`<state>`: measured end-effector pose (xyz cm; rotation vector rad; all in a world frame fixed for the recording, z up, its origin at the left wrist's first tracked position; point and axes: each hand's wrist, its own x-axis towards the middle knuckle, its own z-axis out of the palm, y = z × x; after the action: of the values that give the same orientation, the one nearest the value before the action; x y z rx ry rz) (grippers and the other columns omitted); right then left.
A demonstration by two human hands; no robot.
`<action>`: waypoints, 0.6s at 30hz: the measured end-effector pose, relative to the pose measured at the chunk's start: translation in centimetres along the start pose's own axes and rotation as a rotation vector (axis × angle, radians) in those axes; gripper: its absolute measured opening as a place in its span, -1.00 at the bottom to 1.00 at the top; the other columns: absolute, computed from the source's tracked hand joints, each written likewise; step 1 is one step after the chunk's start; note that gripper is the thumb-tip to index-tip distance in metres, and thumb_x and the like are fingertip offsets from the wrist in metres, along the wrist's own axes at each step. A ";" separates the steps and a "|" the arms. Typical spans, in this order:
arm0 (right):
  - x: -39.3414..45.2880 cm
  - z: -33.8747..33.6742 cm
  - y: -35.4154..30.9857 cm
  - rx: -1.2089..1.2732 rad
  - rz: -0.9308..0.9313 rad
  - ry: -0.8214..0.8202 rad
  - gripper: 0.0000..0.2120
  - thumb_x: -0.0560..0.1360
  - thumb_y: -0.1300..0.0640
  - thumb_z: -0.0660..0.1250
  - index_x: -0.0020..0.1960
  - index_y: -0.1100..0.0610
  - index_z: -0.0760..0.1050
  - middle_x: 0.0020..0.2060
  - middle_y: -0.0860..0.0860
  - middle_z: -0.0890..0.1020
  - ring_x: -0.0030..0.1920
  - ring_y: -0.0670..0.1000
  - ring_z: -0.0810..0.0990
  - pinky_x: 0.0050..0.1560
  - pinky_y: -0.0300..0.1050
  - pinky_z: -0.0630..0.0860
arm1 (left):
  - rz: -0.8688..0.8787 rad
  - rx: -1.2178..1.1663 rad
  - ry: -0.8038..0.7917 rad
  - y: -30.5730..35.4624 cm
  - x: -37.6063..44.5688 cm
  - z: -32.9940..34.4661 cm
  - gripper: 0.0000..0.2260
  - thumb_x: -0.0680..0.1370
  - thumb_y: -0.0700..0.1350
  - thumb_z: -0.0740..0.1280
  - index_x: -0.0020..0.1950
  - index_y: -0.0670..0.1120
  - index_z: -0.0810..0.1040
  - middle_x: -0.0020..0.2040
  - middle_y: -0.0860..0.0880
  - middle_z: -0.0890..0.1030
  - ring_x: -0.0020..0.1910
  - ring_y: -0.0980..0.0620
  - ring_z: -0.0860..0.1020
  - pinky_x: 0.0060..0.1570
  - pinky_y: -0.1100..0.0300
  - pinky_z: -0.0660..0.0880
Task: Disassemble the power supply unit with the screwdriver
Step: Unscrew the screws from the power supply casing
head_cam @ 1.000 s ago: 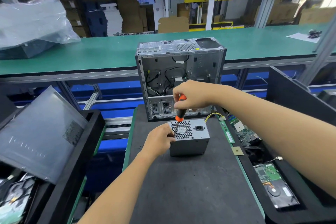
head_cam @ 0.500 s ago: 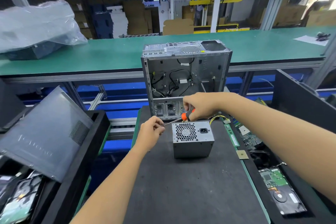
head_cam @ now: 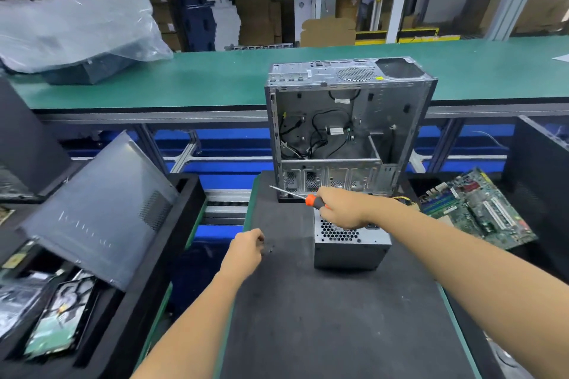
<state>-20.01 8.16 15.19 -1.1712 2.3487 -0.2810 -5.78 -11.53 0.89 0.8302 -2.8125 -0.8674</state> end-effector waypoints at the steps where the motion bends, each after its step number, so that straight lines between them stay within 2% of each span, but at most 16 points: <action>1: 0.1 0.1 -0.1 0.016 -0.014 -0.007 -0.80 0.65 0.09 0.06 -0.11 0.16 0.21 -0.31 0.03 0.29 -0.35 0.03 0.21 -0.35 -0.09 0.18 | -0.017 0.011 0.004 -0.3 0.1 0.2 -0.84 0.51 -0.32 0.23 0.00 -0.16 0.56 -0.08 -0.11 0.60 -0.07 -0.11 0.57 -0.06 0.04 0.55; 4: 0.4 0.1 0.0 0.015 -0.058 -0.025 -0.81 0.64 0.15 0.07 -0.14 0.15 0.20 -0.34 0.02 0.28 -0.38 0.01 0.19 -0.38 -0.15 0.17 | -0.074 0.026 0.001 -1.0 0.9 0.7 -0.89 0.50 -0.31 0.26 -0.09 -0.20 0.58 -0.13 -0.15 0.60 -0.12 -0.15 0.57 -0.12 0.02 0.55; 10: 1.4 0.1 0.8 0.023 -0.077 -0.064 -0.87 0.57 0.19 0.10 -0.14 0.15 0.20 -0.30 0.09 0.27 -0.31 0.05 0.18 -0.33 -0.05 0.15 | -0.111 0.091 -0.045 -2.2 2.3 1.7 -0.85 0.48 -0.32 0.25 -0.10 -0.19 0.61 -0.08 -0.15 0.60 -0.09 -0.14 0.56 -0.07 0.05 0.54; 14: 1.9 -0.1 1.4 -0.026 -0.052 -0.073 -0.94 0.55 0.21 0.11 -0.09 0.18 0.29 -0.29 0.11 0.38 -0.32 0.06 0.28 -0.33 -0.05 0.21 | -0.103 0.082 -0.070 -2.5 2.6 2.2 -0.78 0.47 -0.34 0.23 -0.08 -0.14 0.63 -0.04 -0.15 0.60 -0.04 -0.13 0.55 -0.04 0.08 0.54; 16: 2.2 -0.2 1.6 -0.050 -0.030 -0.076 -0.91 0.55 0.22 0.13 -0.02 0.24 0.35 -0.26 0.08 0.45 -0.29 0.07 0.35 -0.28 -0.05 0.29 | -0.103 0.074 -0.077 -2.6 2.7 2.1 -0.78 0.48 -0.34 0.23 -0.07 -0.12 0.64 -0.03 -0.14 0.59 -0.04 -0.13 0.55 -0.04 0.08 0.54; 18: 2.2 -0.5 1.7 -0.062 -0.026 -0.084 -0.88 0.56 0.21 0.14 0.06 0.20 0.40 -0.18 0.05 0.50 -0.22 0.06 0.41 -0.21 -0.04 0.34 | -0.114 0.053 -0.101 -2.6 2.8 1.9 -0.76 0.48 -0.36 0.23 -0.05 -0.11 0.63 -0.04 -0.12 0.59 -0.06 -0.12 0.57 -0.05 0.07 0.56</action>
<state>-22.56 7.41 14.19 -1.2196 2.2860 -0.1652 -7.31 -13.87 -2.35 0.9901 -2.9113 -0.8764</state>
